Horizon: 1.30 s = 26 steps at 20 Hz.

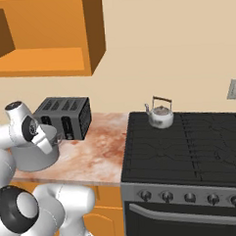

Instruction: Pick the kettle from the cabinet and place it on a stove burner. Then pick the pot from the counter and place it on another stove burner. Finally, turn both burners on.

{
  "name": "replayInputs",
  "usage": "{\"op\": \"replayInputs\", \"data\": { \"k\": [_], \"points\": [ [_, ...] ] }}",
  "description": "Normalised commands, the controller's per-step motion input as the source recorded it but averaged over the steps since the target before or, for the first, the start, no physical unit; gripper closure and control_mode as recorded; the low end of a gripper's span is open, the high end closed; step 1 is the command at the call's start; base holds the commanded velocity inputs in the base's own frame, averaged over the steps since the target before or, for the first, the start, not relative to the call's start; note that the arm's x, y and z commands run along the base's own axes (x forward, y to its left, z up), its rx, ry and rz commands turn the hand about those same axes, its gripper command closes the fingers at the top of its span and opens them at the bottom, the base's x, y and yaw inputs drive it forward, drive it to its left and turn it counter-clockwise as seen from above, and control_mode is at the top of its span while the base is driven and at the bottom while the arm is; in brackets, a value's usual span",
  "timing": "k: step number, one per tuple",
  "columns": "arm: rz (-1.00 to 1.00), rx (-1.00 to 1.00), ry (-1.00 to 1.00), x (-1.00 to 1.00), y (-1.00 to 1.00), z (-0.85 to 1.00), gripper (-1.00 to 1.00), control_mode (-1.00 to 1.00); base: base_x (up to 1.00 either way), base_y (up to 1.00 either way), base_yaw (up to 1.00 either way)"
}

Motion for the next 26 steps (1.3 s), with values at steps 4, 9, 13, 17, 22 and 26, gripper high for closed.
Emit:
{"op": "replayInputs", "data": {
  "k": [4,9,13,17,22,26],
  "points": [
    [-0.05,0.0,-0.01,-0.1,-0.08,0.28,1.0,-1.0,0.0,0.0,0.0],
    [-0.06,0.0,-0.03,-0.13,-0.11,0.24,1.0,-1.0,0.0,0.0,0.0],
    [-0.07,0.0,-0.02,-0.15,-0.15,0.19,1.0,-1.0,0.0,0.0,0.0],
    [-0.07,0.0,0.0,-0.13,-0.17,0.11,1.0,-1.0,0.0,0.0,0.0],
    [-0.05,0.0,0.0,-0.06,-0.21,0.04,1.0,-1.0,0.0,0.0,0.0],
    [-0.03,0.0,0.0,0.0,-0.25,0.0,1.0,-1.0,0.0,0.0,0.0]
  ]
}}
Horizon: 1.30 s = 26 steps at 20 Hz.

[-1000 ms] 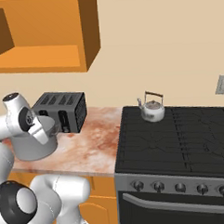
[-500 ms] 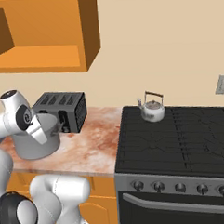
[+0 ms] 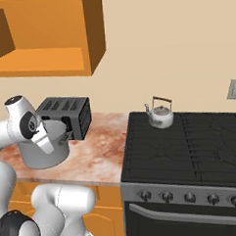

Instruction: Pick the kettle from the cabinet and place it on a stove burner. Then pick the pot from the counter and place it on another stove burner. Finally, turn both burners on.

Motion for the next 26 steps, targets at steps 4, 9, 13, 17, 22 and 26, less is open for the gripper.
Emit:
{"op": "replayInputs", "data": {
  "k": [4,9,13,17,22,26],
  "points": [
    [-0.02,0.0,0.0,0.0,-0.26,0.02,1.0,-1.0,0.0,0.0,0.0],
    [-0.03,0.0,0.0,0.0,-0.27,0.04,1.0,-1.0,0.0,0.0,0.0],
    [-0.04,0.0,0.0,0.0,-0.27,0.03,1.0,-1.0,0.0,0.0,0.0],
    [-0.05,0.0,0.0,0.0,-0.27,0.05,1.0,-1.0,0.0,0.0,0.0],
    [-0.05,0.0,0.0,0.0,-0.26,0.06,1.0,-1.0,0.0,0.0,0.0],
    [-0.05,0.0,0.0,0.0,-0.27,0.06,1.0,-1.0,0.0,0.0,0.0]
  ]
}}
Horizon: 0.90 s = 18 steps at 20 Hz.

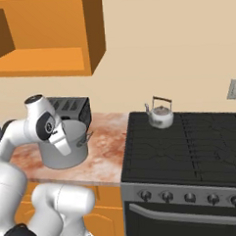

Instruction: Pick the kettle from the cabinet and place it on a stove burner. Then pick the pot from the counter and place it on another stove burner. Finally, turn both burners on.

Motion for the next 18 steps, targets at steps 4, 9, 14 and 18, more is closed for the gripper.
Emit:
{"op": "replayInputs", "data": {
  "k": [4,9,14,18],
  "points": [
    [-0.06,0.0,0.0,0.0,-0.31,0.07,1.0,-1.0,0.0,0.0,0.0],
    [-0.06,0.0,0.0,0.0,-0.31,0.09,1.0,-1.0,0.0,0.0,0.0],
    [-0.07,0.0,0.0,0.0,-0.32,0.1,1.0,-1.0,0.0,0.0,0.0],
    [-0.06,0.0,-0.01,0.0,-0.34,0.12,1.0,-1.0,0.0,0.0,0.0]
  ]
}}
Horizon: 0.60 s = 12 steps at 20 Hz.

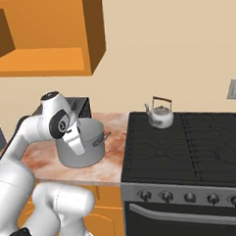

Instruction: Pick the kettle from the cabinet and place it on a stove burner. Then pick the pot from the counter and place it on another stove burner. Finally, turn both burners on.

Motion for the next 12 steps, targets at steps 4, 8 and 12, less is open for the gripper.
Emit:
{"op": "replayInputs", "data": {
  "k": [4,8,12],
  "points": [
    [-0.06,-0.02,-0.02,0.0,-0.32,0.16,1.0,-1.0,0.0,0.0,0.0],
    [-0.06,-0.03,-0.04,0.0,-0.29,0.17,1.0,-1.0,0.0,0.0,0.0],
    [-0.06,-0.02,-0.03,0.0,-0.32,0.13,1.0,-1.0,0.0,0.0,0.0]
  ]
}}
